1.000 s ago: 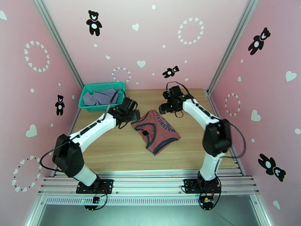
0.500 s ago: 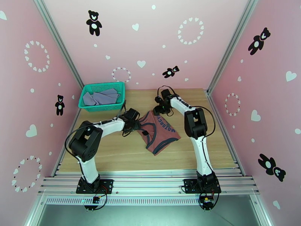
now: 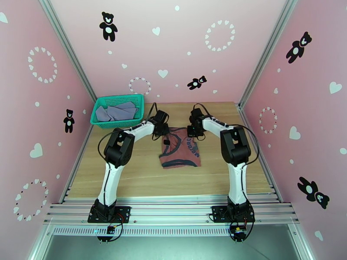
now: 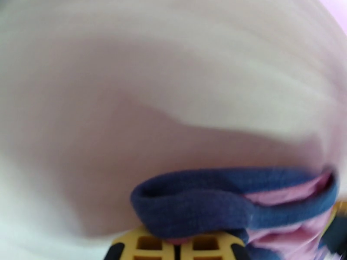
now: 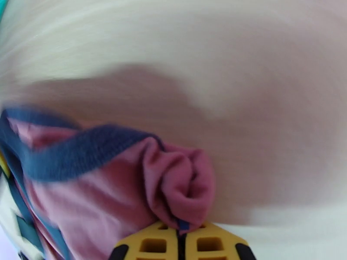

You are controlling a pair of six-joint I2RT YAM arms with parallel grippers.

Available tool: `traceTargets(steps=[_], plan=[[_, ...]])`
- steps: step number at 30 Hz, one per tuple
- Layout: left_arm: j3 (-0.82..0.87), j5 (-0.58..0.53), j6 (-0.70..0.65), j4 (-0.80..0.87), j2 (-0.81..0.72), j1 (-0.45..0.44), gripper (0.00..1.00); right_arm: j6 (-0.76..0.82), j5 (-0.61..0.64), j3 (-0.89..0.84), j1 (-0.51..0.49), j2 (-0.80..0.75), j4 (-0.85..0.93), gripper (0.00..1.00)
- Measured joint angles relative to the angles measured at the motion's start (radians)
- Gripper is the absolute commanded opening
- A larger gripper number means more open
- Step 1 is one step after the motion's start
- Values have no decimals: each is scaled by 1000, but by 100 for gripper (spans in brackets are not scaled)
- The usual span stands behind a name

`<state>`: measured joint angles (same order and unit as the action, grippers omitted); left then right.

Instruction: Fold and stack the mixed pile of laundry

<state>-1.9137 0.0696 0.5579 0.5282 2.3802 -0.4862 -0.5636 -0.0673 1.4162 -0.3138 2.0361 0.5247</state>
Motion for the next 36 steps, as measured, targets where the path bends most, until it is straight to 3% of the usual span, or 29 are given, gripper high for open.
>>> traceTargets(steps=[3, 7, 9, 14, 20, 24, 28, 33, 36], plan=[[-233, 71, -58, 73, 127, -9, 22, -186, 65, -228, -4, -148, -132, 0], [-468, 99, -116, 161, 238, -20, 60, -415, 144, -479, -10, -293, -262, 23], [-511, 98, -137, 189, 245, -10, 70, -468, 174, -507, -10, -315, -280, 30], [-505, 53, -176, 237, 192, 13, 73, -446, 245, -470, -10, -317, -220, 51], [-232, -35, -179, 281, -142, 10, 73, -233, 314, -345, -3, -365, -99, 81], [46, -79, -107, 269, -499, -22, 73, 2, 272, -153, 5, -341, -8, 85], [383, -79, 11, 206, -785, -80, 75, 214, 164, 64, 16, -214, 40, 86], [828, -28, 204, 63, -882, -120, 80, 387, 34, 167, 28, -63, 94, 87], [972, -27, 304, 36, -872, -139, 82, 448, -22, 184, 33, -5, 120, 87]])
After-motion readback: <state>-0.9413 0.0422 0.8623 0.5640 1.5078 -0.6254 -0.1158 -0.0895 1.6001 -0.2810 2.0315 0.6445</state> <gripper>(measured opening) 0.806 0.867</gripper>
